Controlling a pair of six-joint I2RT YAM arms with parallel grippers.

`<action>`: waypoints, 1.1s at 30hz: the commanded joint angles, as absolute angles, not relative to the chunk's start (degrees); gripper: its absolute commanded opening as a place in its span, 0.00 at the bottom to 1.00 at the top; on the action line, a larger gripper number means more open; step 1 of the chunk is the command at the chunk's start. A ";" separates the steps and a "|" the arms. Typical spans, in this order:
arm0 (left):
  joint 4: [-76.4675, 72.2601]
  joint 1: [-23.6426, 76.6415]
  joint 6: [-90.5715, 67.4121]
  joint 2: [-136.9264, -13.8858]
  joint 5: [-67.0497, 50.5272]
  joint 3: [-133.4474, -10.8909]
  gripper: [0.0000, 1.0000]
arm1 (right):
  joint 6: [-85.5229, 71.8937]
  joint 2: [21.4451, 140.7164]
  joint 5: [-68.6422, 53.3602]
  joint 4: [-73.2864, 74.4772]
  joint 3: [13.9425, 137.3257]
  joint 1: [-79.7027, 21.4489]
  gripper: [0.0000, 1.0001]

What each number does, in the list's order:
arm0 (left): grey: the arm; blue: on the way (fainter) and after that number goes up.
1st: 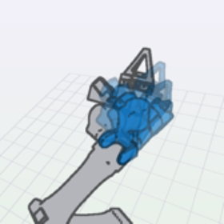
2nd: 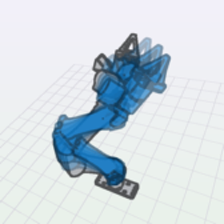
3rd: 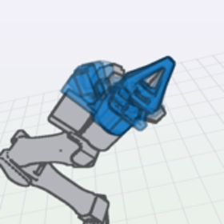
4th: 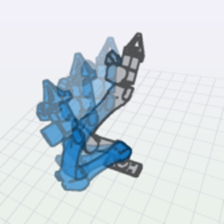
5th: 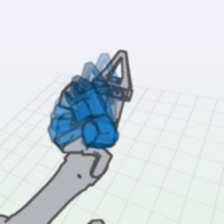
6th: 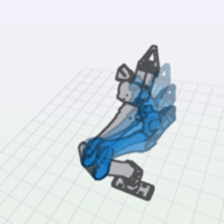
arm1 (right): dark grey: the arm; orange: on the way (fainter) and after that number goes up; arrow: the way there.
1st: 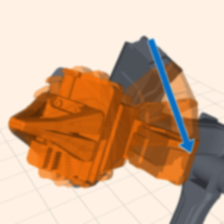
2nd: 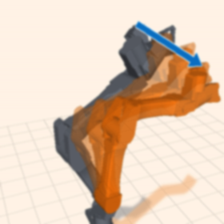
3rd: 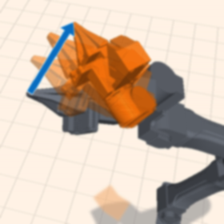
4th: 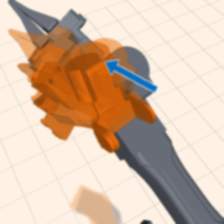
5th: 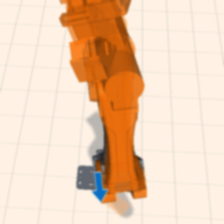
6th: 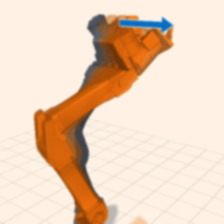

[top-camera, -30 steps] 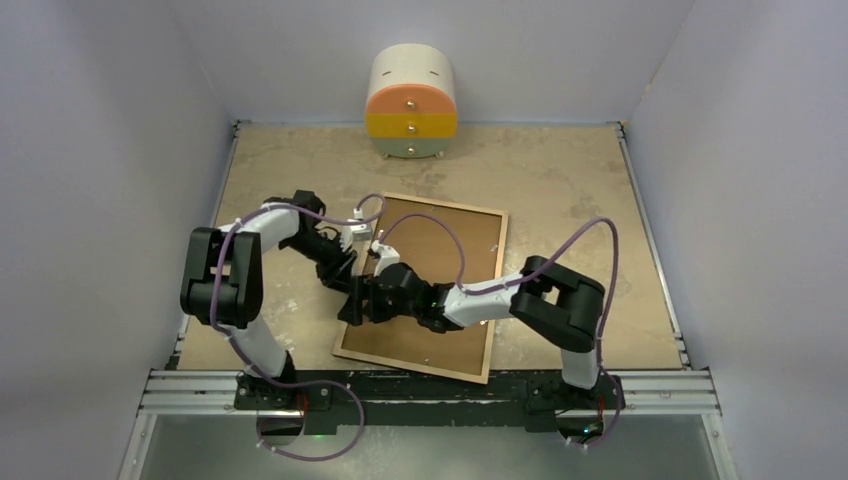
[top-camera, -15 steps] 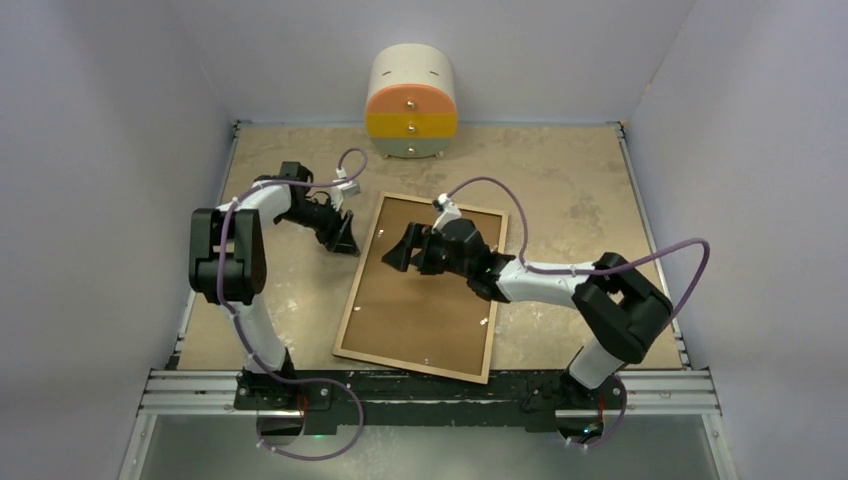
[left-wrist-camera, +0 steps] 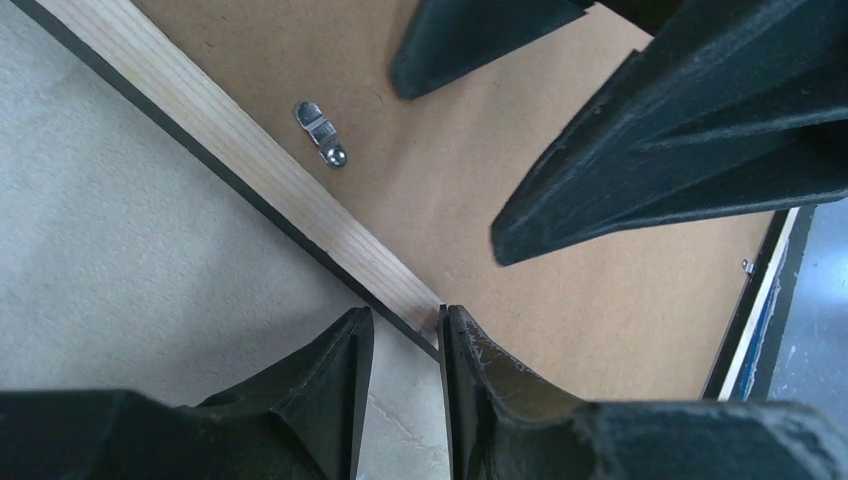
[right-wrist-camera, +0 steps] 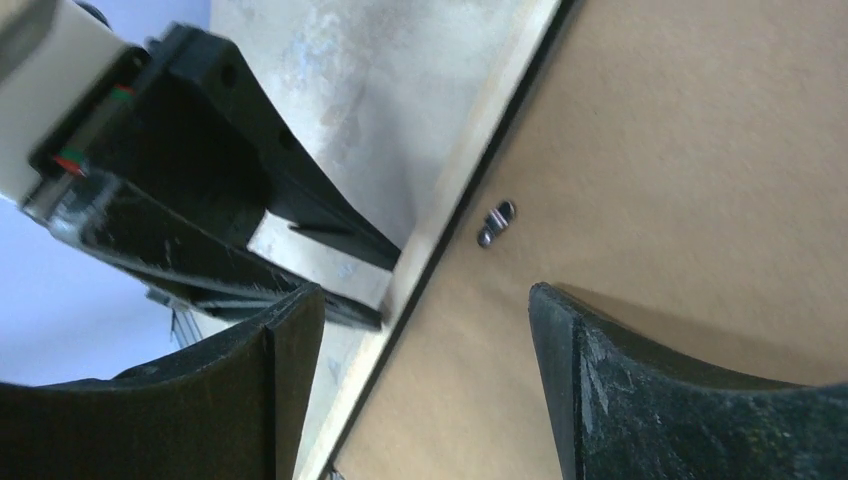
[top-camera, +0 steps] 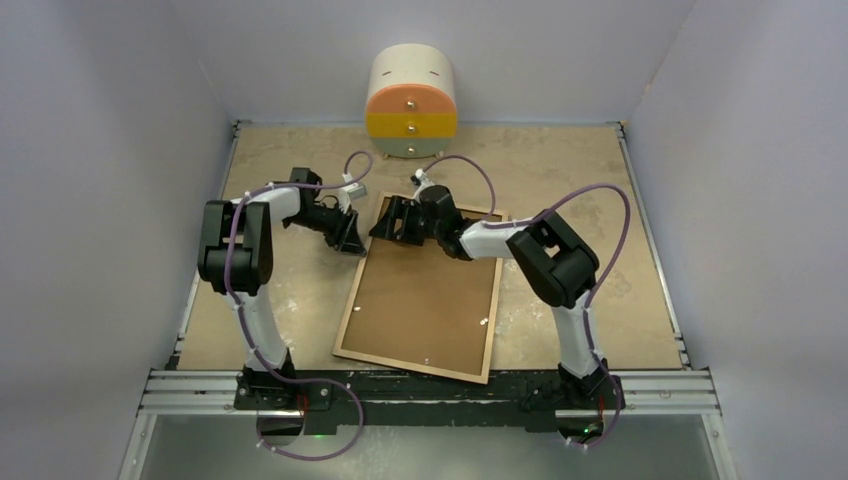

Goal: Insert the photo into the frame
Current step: Install the photo frame at the center of the board.

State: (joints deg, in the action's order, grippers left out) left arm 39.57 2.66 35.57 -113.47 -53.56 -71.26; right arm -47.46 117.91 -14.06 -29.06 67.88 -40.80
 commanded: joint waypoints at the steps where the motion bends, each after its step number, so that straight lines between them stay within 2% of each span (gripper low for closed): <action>1: 38.31 2.72 36.35 -113.73 -56.32 -69.54 0.33 | -47.35 121.08 -17.44 -30.29 72.25 -40.87 0.77; 22: 38.64 2.77 38.37 -113.73 -57.14 -67.90 0.31 | -50.96 128.11 -20.34 -32.58 77.30 -41.22 0.74; 33: 39.68 2.81 39.46 -113.54 -56.92 -68.03 0.30 | -51.04 126.36 -21.41 -30.63 77.16 -41.04 0.73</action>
